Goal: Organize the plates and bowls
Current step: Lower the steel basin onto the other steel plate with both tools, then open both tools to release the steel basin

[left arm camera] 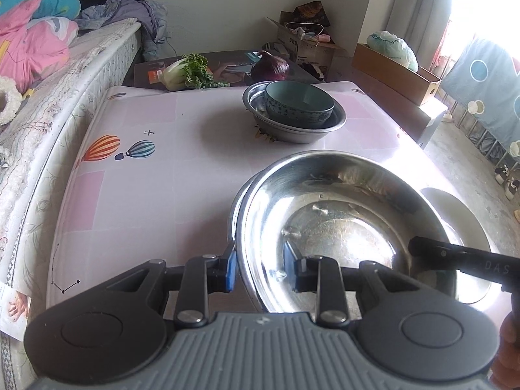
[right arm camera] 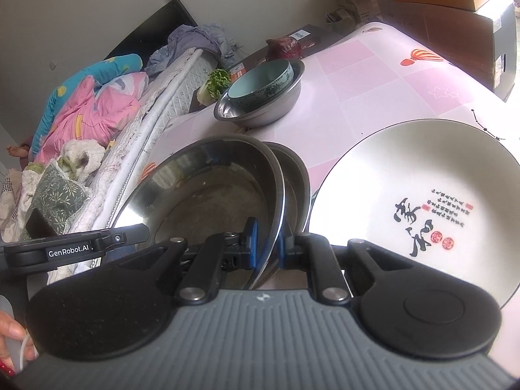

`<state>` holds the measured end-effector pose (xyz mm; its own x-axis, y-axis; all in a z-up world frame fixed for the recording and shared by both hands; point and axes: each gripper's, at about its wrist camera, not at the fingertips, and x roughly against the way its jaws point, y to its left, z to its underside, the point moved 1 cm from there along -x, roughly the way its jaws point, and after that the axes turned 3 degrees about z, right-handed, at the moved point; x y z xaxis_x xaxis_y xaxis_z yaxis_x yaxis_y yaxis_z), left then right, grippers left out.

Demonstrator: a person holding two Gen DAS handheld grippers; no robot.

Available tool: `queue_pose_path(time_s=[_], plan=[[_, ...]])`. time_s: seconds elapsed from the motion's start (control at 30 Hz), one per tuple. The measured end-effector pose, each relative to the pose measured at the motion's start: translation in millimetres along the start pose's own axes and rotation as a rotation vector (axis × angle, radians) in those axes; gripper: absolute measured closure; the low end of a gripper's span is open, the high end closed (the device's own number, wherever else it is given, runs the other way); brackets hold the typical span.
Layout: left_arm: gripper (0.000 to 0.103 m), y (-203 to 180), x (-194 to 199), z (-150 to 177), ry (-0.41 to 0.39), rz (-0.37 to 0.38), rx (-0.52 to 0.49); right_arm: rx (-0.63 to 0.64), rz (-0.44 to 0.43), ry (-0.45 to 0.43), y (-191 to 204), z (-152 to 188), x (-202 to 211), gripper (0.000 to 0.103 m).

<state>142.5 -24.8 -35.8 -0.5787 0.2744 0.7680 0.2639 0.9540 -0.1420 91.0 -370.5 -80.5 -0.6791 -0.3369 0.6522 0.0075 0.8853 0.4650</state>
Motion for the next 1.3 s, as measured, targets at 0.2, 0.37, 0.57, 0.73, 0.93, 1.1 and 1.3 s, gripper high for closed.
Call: queue_pose_path(time_s=[0.2, 0.37, 0.57, 0.73, 0.93, 1.1, 1.3], plan=[[0.073, -3, -8, -3, 0.011, -0.003, -0.002, -0.008, 0.010, 0.016, -4, -3, -10, 0.090], [0.073, -3, -15, -3, 0.022, 0.001, 0.001, -0.012, 0.019, 0.026, -5, -4, -17, 0.090], [0.073, -1, -22, -4, 0.034, 0.009, 0.005, -0.004, 0.033, 0.024, -3, -7, -20, 0.089], [0.073, 0, -28, -3, 0.046, 0.027, 0.012, -0.001, 0.057, 0.024, -3, -10, -23, 0.086], [0.069, 2, -32, -2, 0.045, 0.028, 0.014, 0.014, 0.078, 0.010, -1, -15, -23, 0.070], [0.063, 2, -27, -1, 0.024, 0.033, 0.011, 0.021, 0.096, -0.012, -1, -18, -19, 0.059], [0.052, 4, -17, 0, -0.015, 0.032, 0.013, 0.003, 0.094, -0.032, -4, -17, -9, 0.051]])
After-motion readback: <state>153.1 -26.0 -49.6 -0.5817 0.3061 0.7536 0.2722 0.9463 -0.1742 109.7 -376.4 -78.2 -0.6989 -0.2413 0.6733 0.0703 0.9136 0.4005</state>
